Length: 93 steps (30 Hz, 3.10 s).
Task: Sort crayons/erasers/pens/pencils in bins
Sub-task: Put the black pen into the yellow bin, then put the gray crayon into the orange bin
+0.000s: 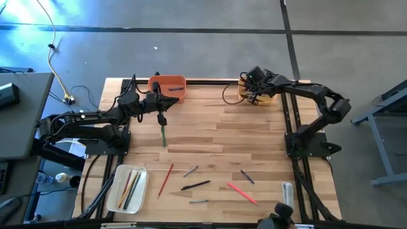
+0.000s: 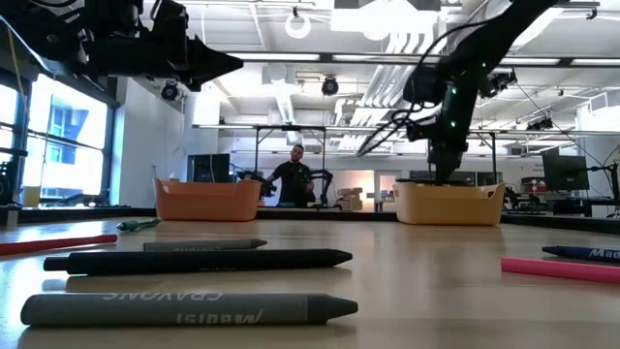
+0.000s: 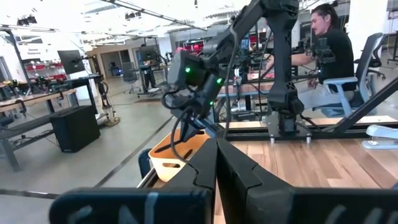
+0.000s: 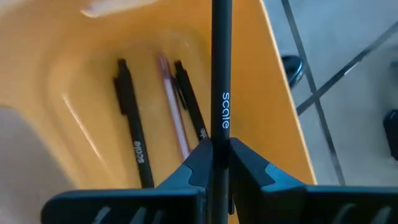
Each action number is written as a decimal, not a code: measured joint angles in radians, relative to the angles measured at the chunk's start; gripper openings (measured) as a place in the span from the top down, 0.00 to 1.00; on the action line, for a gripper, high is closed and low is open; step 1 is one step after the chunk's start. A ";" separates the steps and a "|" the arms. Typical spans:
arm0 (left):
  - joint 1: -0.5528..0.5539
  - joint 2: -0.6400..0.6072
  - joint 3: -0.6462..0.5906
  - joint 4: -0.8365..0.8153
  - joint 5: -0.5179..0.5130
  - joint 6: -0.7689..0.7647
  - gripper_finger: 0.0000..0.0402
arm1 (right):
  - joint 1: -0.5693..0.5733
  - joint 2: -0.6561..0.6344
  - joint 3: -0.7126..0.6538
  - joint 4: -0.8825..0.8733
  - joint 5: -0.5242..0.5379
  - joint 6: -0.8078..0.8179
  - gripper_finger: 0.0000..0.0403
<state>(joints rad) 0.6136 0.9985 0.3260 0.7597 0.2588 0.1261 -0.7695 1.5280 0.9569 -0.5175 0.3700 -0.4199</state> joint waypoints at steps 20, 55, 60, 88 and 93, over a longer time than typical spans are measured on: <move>0.000 0.000 0.000 -0.008 0.000 0.000 1.00 | -0.049 0.109 -0.013 0.008 -0.020 0.030 0.89; 0.000 0.000 0.001 -0.019 0.000 0.000 1.00 | 1.067 0.013 -0.291 0.578 -0.113 0.712 0.99; 0.000 0.000 0.001 -0.031 -0.001 0.000 1.00 | 1.140 0.185 -0.149 0.565 -0.123 0.733 1.00; 0.001 0.000 0.001 -0.029 -0.004 0.060 1.00 | 1.328 0.550 0.370 0.374 -0.248 0.880 0.71; 0.001 0.000 0.001 -0.030 -0.004 0.033 1.00 | 1.344 0.587 0.428 0.345 -0.260 0.868 0.62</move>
<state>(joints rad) 0.6147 0.9985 0.3267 0.7300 0.2550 0.1592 0.5743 2.1154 1.3853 -0.1722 0.1104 0.4480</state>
